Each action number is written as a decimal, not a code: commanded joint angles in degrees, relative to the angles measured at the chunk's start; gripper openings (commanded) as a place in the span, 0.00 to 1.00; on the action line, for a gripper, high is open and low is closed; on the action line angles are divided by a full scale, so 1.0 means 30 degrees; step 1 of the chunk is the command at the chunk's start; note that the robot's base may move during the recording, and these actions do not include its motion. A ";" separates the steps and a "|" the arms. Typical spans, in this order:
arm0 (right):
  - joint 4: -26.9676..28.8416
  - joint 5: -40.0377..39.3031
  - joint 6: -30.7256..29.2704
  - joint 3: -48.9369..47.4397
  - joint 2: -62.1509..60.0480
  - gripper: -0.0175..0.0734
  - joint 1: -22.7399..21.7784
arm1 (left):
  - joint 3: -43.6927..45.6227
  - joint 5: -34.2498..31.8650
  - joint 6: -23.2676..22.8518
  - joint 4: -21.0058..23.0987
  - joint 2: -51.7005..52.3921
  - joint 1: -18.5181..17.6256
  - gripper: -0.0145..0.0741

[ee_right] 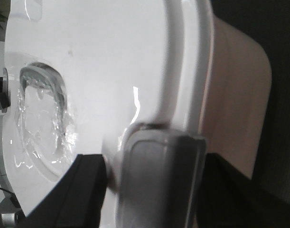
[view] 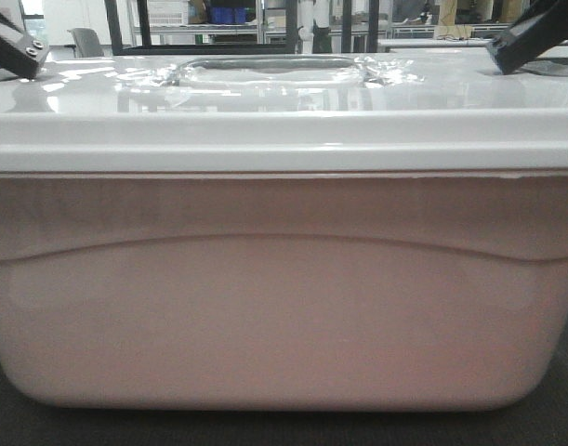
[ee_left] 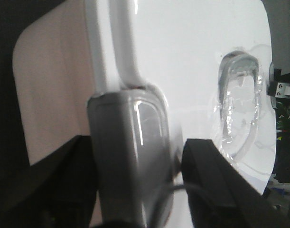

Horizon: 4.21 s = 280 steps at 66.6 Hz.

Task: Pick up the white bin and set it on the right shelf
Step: 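Lift the bin off the table with both grippers, then hold the bin raised in both grippers while the base starts moving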

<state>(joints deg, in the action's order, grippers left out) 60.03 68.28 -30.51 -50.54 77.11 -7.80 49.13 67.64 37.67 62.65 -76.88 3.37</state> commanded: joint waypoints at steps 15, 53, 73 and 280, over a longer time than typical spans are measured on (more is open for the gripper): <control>0.1433 0.2497 -0.0934 -0.0485 -0.0442 0.69 0.0233 | 0.0413 0.1696 0.0125 0.1805 0.0516 -0.0149 0.42; 0.2362 0.2422 -0.1498 -0.1023 -0.1668 0.69 0.1088 | 0.2765 0.2607 0.1261 0.2470 0.1758 -0.0149 0.43; 0.4150 0.2514 -0.1498 -0.3711 -0.2650 0.69 0.1088 | 0.3038 0.2607 0.1091 0.2470 0.3676 -0.0149 0.43; 0.4305 0.1643 -0.0846 -0.4085 -0.6717 0.69 0.1088 | 0.3038 0.1397 0.3544 0.4654 0.6736 -0.0149 0.42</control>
<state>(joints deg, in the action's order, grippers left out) 60.13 65.22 -33.39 -60.64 58.10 -5.54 56.09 65.71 46.53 65.70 -57.83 4.07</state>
